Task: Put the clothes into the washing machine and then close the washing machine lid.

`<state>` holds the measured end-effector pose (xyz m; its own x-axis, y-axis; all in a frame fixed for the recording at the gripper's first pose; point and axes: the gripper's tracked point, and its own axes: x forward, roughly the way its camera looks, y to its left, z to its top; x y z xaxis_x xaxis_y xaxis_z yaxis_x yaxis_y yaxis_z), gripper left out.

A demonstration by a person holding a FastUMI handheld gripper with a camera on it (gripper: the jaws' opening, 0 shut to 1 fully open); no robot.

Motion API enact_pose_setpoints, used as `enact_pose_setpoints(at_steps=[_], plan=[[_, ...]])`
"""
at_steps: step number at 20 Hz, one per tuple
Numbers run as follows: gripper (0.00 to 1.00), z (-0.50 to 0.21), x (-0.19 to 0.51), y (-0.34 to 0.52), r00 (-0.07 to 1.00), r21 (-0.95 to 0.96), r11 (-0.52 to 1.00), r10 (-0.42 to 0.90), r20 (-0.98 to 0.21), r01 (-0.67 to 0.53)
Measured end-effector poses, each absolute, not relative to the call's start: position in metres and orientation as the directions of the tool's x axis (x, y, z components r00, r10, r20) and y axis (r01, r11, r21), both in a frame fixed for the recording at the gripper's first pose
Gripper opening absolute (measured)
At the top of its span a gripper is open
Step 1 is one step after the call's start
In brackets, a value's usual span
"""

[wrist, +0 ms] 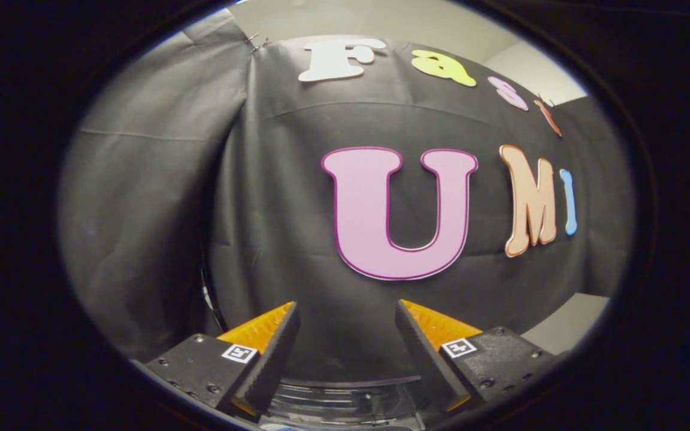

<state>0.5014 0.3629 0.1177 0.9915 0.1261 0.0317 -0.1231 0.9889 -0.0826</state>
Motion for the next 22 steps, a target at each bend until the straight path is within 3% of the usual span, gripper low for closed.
enact_pose_setpoints(at_steps=[4, 14, 15, 16, 22], plan=[[0.96, 0.103, 0.518, 0.377, 0.988, -0.163, 0.979, 0.133, 0.074, -0.12], [0.96, -0.01, 0.547, 0.379, 0.992, -0.131, 0.986, 0.092, -0.081, -0.102], [0.96, -0.009, 0.544, 0.381, 0.99, -0.058, 0.992, 0.105, -0.096, -0.111], [0.96, -0.003, 0.547, 0.381, 0.992, -0.08, 0.989, 0.127, -0.013, -0.128], [0.96, -0.005, 0.544, 0.381, 0.989, -0.074, 0.987, 0.145, -0.008, -0.145]])
